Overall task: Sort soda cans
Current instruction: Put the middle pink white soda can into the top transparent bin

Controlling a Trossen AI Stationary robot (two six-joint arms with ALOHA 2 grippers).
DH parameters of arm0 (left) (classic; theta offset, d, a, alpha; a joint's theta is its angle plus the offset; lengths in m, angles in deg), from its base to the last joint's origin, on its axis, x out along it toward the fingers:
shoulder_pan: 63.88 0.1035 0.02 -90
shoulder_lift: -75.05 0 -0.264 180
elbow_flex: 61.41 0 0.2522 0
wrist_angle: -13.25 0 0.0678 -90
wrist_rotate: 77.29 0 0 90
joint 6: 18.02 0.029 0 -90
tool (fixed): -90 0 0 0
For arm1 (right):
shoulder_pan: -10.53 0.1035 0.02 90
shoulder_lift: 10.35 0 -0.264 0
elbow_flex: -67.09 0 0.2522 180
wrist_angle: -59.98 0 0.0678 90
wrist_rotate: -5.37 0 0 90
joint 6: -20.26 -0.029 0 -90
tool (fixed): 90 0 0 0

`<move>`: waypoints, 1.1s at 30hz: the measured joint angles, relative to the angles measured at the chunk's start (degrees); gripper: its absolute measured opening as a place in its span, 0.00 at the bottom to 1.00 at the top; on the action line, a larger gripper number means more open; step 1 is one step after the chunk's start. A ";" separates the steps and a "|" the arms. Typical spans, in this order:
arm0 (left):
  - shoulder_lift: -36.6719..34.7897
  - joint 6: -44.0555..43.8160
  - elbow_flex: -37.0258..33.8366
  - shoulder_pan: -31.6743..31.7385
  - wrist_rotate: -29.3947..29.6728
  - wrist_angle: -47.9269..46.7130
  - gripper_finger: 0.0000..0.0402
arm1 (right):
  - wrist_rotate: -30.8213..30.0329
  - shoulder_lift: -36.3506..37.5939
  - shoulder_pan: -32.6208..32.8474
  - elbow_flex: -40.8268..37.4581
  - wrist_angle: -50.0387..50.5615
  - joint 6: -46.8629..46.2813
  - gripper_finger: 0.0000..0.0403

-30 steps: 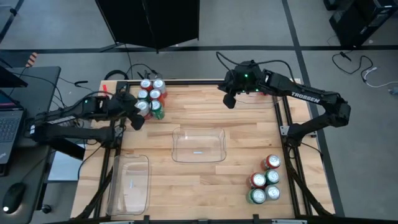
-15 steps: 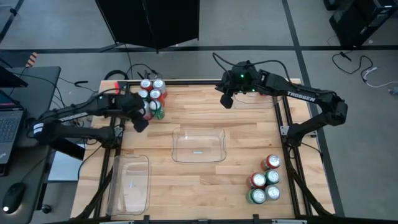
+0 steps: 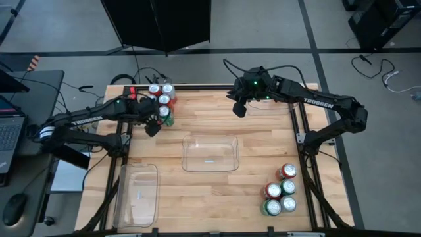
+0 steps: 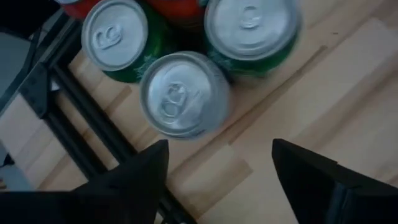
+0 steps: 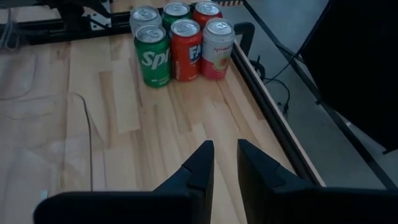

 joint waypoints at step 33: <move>7.24 12.27 -0.96 16.03 -6.54 8.60 0.78 | 1.36 0.04 2.15 0.00 0.17 1.07 0.14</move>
